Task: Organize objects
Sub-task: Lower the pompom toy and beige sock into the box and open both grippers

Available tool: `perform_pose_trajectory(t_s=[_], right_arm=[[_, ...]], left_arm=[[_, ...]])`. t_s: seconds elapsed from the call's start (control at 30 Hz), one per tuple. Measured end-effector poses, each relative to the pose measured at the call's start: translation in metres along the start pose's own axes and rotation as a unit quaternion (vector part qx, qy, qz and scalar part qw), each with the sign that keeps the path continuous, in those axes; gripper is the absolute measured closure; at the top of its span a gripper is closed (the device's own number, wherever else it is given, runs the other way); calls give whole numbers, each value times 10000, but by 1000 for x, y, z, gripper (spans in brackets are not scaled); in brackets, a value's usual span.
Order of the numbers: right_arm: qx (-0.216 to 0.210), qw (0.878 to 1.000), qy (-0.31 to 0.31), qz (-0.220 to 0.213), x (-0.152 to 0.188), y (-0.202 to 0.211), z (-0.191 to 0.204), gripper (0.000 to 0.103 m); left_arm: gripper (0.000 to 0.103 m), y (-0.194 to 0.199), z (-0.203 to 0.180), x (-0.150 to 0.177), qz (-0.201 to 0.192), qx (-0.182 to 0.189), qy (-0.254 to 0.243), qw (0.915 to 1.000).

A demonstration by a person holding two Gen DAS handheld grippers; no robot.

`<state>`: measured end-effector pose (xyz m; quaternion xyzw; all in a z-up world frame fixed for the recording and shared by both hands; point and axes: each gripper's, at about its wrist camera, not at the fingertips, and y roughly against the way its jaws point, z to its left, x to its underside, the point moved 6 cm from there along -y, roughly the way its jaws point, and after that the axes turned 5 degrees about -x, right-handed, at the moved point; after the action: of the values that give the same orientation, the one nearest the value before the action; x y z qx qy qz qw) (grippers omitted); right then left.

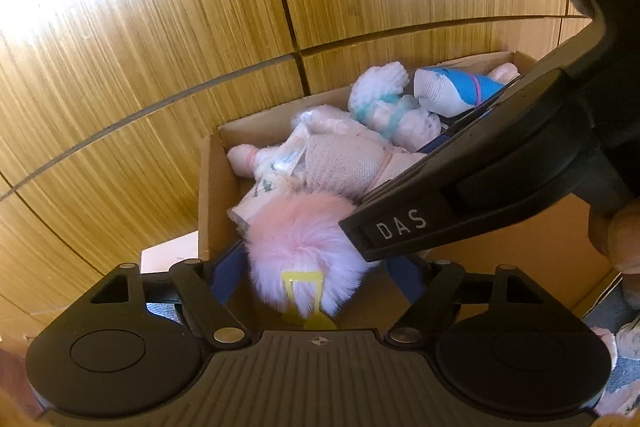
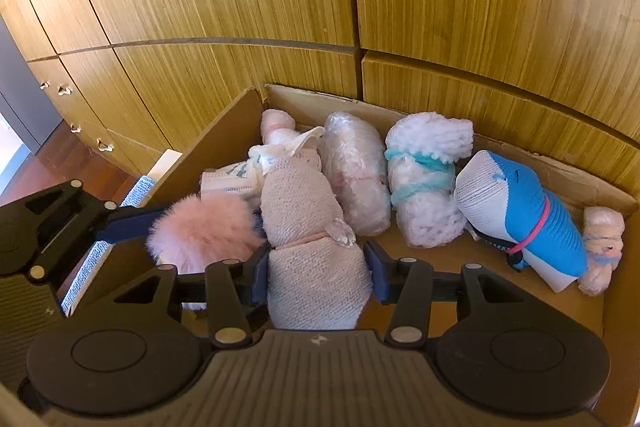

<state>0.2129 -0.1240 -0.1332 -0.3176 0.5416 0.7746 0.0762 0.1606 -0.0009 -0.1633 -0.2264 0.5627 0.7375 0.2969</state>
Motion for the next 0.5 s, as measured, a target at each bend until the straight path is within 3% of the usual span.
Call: perform_pose_trajectory(t_s=[0.5], right_arm=[[23,9999,54,-109,-3,17,11,56]], left_arm=[[18,22,10,-6,-61,114,187,9997]])
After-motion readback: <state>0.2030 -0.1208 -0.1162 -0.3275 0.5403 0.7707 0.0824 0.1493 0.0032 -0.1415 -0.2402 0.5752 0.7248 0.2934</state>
